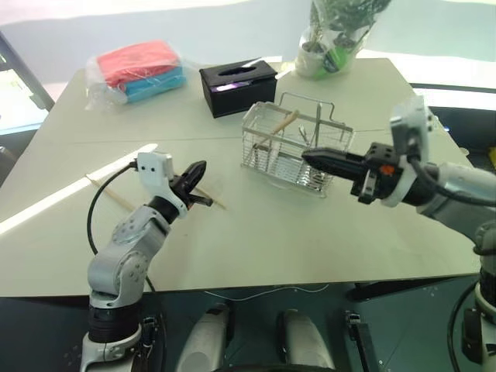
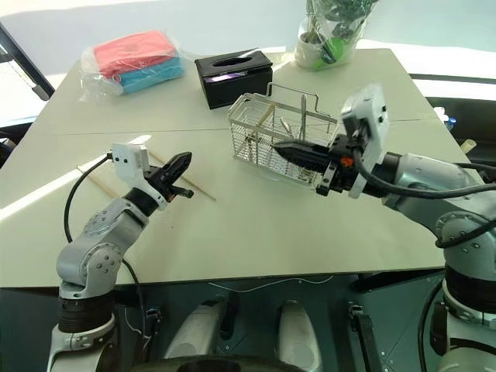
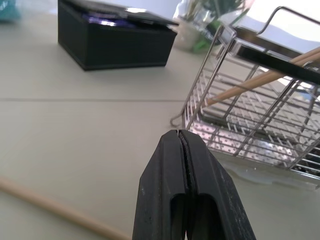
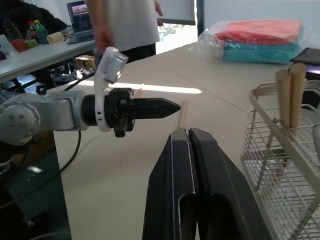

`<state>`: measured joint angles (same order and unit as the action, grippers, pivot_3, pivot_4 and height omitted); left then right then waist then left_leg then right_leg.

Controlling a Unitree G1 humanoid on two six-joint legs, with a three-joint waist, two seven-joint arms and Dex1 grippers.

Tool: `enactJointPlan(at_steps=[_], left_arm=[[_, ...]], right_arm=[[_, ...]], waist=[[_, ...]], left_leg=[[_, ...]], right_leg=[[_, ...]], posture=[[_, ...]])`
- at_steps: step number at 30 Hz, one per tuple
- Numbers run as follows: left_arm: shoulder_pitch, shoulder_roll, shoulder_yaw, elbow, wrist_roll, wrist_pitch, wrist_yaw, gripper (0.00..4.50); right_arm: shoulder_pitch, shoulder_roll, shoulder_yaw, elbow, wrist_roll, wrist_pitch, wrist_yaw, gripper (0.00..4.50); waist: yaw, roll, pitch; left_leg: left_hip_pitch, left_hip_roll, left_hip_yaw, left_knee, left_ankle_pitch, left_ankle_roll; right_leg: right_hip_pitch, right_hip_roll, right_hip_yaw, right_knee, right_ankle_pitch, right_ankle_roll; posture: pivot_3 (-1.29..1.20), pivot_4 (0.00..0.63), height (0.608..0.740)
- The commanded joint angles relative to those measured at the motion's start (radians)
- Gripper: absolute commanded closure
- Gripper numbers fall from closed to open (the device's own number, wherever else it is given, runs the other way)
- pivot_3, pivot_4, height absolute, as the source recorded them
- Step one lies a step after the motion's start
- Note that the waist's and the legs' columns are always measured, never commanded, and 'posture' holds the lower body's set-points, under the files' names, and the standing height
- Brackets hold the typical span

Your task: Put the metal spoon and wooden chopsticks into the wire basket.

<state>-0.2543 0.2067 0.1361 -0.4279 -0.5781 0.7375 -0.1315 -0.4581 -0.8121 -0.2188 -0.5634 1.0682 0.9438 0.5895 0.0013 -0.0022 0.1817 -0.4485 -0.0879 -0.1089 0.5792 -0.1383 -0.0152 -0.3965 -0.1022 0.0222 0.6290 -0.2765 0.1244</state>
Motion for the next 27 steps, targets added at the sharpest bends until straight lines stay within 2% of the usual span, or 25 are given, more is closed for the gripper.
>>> enactJointPlan(at_steps=[1, 7, 8, 10, 17, 23, 27], left_arm=[[-0.022, -0.008, -0.01, -0.029, 0.054, 0.019, 0.081, 4.5], [-0.062, -0.081, 0.049, 0.039, 0.178, 0.086, 0.316, 4.5], [-0.067, -0.092, 0.063, 0.041, 0.184, 0.101, 0.341, 4.25], [-0.076, -0.11, 0.078, 0.04, 0.186, 0.125, 0.364, 3.62], [-0.118, -0.154, 0.065, 0.082, 0.236, 0.129, 0.398, 0.03], [-0.199, -0.176, 0.052, 0.136, 0.304, 0.119, 0.434, 0.03], [-0.288, -0.186, 0.06, 0.24, 0.349, 0.114, 0.464, 0.03]], right_arm=[[0.002, -0.004, 0.014, -0.002, -0.038, -0.041, 0.029, 4.44], [0.016, 0.009, 0.046, 0.009, -0.085, -0.069, 0.054, 4.44], [0.018, 0.011, 0.05, 0.008, -0.09, -0.07, 0.056, 4.48], [0.021, 0.013, 0.055, 0.008, -0.098, -0.073, 0.061, 4.5], [0.039, 0.012, 0.074, 0.005, -0.116, -0.078, 0.083, 4.5], [0.061, 0.022, 0.08, -0.004, -0.132, -0.086, 0.083, 4.5], [0.069, 0.035, 0.085, -0.008, -0.146, -0.093, 0.077, 4.5]], waist=[[0.003, 0.0, 0.0], [0.014, -0.002, 0.001], [0.014, -0.003, 0.002], [0.013, -0.006, 0.003], [0.014, -0.006, 0.003], [0.014, -0.009, 0.005], [0.014, -0.009, 0.005]], left_leg=[[0.0, 0.0, 0.0, 0.0, 0.0, 0.0], [0.0, 0.0, 0.0, 0.001, 0.0, 0.0], [0.0, 0.0, 0.0, 0.001, 0.0, 0.0], [-0.001, 0.0, 0.0, 0.001, 0.0, -0.001], [-0.001, -0.001, 0.0, 0.001, -0.001, -0.002], [-0.001, -0.001, 0.0, 0.001, -0.001, -0.002], [-0.001, -0.001, 0.0, 0.001, -0.001, -0.002]], right_leg=[[0.0, 0.0, 0.0, 0.0, 0.0, 0.0], [0.001, 0.0, 0.0, 0.0, 0.0, 0.0], [0.0, 0.0, 0.0, 0.0, 0.0, 0.0], [0.0, 0.0, 0.0, 0.0, 0.0, 0.0], [0.0, 0.001, -0.001, 0.0, 0.0, 0.0], [0.0, 0.002, -0.001, 0.0, 0.0, 0.0], [0.0, 0.002, -0.001, 0.0, 0.0, 0.001]], posture=[[0.0, 0.15, 0.74], [0.0, 0.15, 0.74], [0.0, 0.15, 0.74], [0.0, 0.15, 0.74], [0.0, 0.15, 0.74], [0.0, 0.15, 0.74], [0.0, 0.15, 0.74]])
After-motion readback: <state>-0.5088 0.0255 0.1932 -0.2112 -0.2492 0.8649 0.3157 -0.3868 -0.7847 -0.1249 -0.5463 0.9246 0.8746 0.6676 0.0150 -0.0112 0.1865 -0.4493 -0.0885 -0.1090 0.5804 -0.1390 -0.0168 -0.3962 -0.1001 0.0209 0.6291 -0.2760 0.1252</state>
